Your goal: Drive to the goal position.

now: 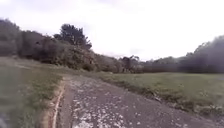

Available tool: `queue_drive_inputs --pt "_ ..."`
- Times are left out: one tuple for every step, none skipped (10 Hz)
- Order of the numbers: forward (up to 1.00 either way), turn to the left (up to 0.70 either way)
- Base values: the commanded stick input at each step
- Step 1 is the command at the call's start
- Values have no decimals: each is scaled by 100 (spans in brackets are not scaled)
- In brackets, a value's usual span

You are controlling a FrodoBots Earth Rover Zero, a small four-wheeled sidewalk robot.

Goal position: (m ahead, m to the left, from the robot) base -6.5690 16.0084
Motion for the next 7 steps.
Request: queue_drive_inputs --pt "0 0" --pt "0 0" --pt "0 0" --pt "0 0" --pt "9 0" --pt "42 0" --pt "70 0"
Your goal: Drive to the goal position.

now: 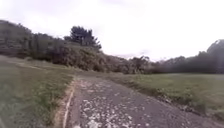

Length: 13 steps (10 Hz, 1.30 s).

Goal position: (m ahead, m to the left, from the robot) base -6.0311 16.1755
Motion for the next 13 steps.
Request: queue_drive_inputs --pt "70 0" --pt "70 0" --pt "70 0" --pt "70 0" --pt "70 0" --pt "70 0" --pt "70 0" --pt "70 0" --pt "70 0" --pt "70 0" --pt "70 0" --pt "70 0" --pt "70 0"
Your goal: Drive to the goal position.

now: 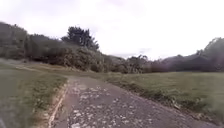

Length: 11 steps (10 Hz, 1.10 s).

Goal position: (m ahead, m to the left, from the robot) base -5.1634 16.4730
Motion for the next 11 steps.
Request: queue_drive_inputs --pt "70 0" --pt "70 0" --pt "70 0" --pt "70 0" --pt "70 0" --pt "70 0" --pt "70 0" --pt "70 0" --pt "70 0" --pt "70 0" --pt "70 0"
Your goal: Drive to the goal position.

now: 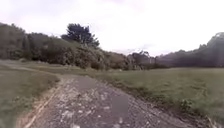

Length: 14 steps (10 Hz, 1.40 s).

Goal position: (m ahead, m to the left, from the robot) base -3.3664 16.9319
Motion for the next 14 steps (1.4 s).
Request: queue_drive_inputs --pt "70 0" --pt "70 0" --pt "70 0" --pt "70 0" --pt "70 0" --pt "70 0" --pt "70 0" --pt "70 0" --pt "70 0" --pt "70 0" --pt "70 0" --pt "70 0" --pt "0 0" --pt "0 0"
